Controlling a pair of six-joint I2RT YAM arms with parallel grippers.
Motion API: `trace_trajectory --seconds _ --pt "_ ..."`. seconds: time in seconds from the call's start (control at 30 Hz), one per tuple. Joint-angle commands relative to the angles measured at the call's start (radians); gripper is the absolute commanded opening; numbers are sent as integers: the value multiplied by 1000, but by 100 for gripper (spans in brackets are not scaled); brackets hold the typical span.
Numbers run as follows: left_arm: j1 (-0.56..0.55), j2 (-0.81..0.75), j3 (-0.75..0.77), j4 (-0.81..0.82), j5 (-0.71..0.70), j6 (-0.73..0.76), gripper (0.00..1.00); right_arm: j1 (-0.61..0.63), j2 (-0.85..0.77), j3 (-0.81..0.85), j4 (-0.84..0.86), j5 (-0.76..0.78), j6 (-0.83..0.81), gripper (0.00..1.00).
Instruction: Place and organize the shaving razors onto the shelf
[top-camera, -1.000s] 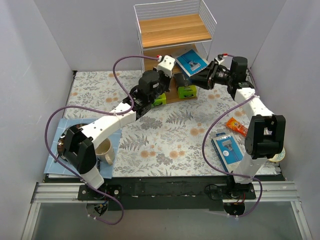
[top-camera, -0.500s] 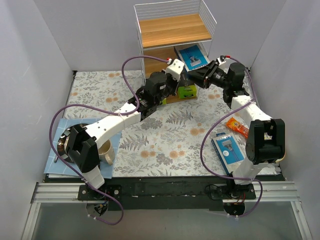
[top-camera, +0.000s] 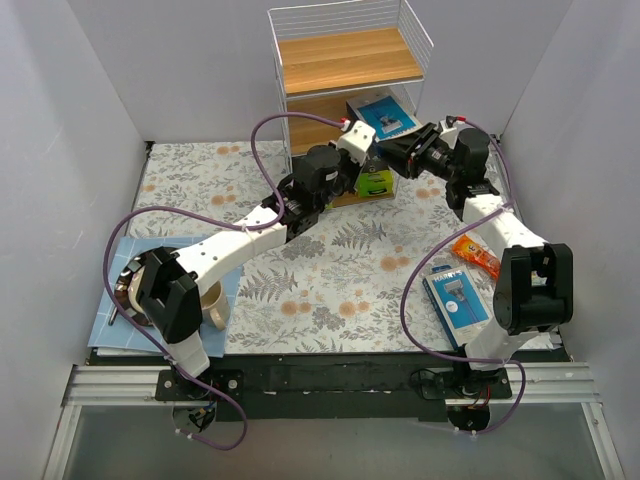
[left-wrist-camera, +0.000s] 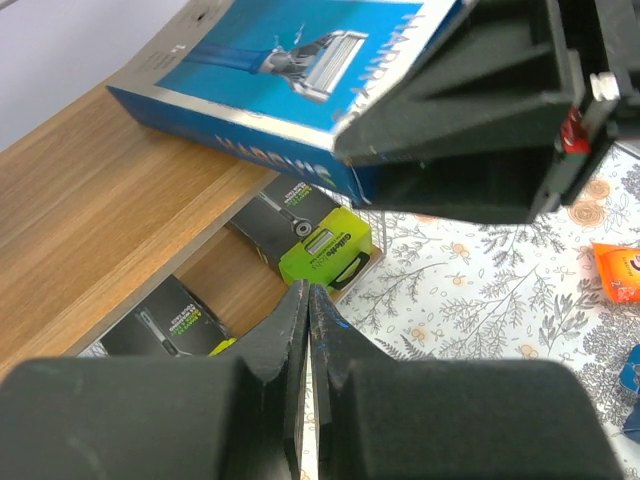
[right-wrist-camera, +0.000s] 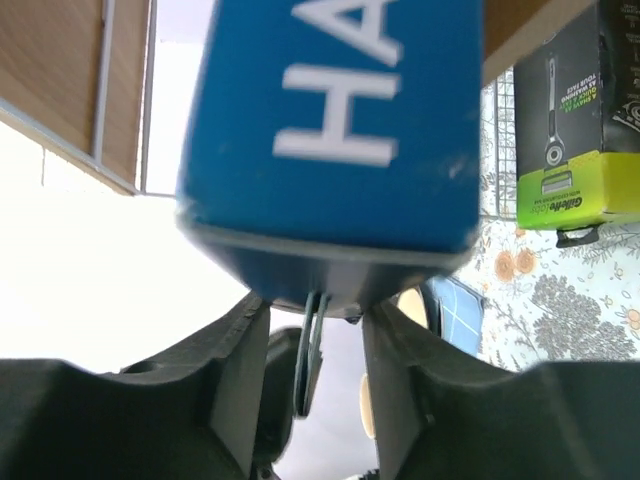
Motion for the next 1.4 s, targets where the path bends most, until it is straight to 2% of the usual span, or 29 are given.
trace_trajectory --seconds 0.0,0.17,0.37,0.57,0.8,1.03,1.13,1.17,1.23,1.27,1.33,1.37 --pt "-11 -11 21 -15 -17 8 0 16 1 94 1 60 12 53" --pt "-17 -5 21 9 -44 25 0 67 31 97 -39 70 37 70" --pt "-26 -13 -15 95 -162 92 0 85 57 115 -25 70 28 79" --pt "-25 -11 -79 278 -271 202 0 84 15 53 -8 52 -7 82" --pt "3 13 -101 407 -299 249 0 75 -87 -27 50 -41 -76 83" --pt "52 75 -53 459 -230 233 0 24 -188 -121 -166 -109 -251 83" --pt "64 116 -20 453 -215 210 0 -2 -197 -142 -174 -103 -300 75" --pt "69 125 -12 453 -212 200 0 -7 -205 -148 -134 -100 -311 64" --pt "79 153 7 462 -202 183 0 -10 -215 -171 -86 -98 -328 51" --pt "83 167 23 471 -208 166 0 -10 -225 -181 -62 -100 -331 38" --pt "95 208 56 476 -224 144 0 -10 -235 -207 -3 -105 -336 27" --pt "99 224 72 471 -234 123 0 -10 -245 -214 10 -108 -336 15"
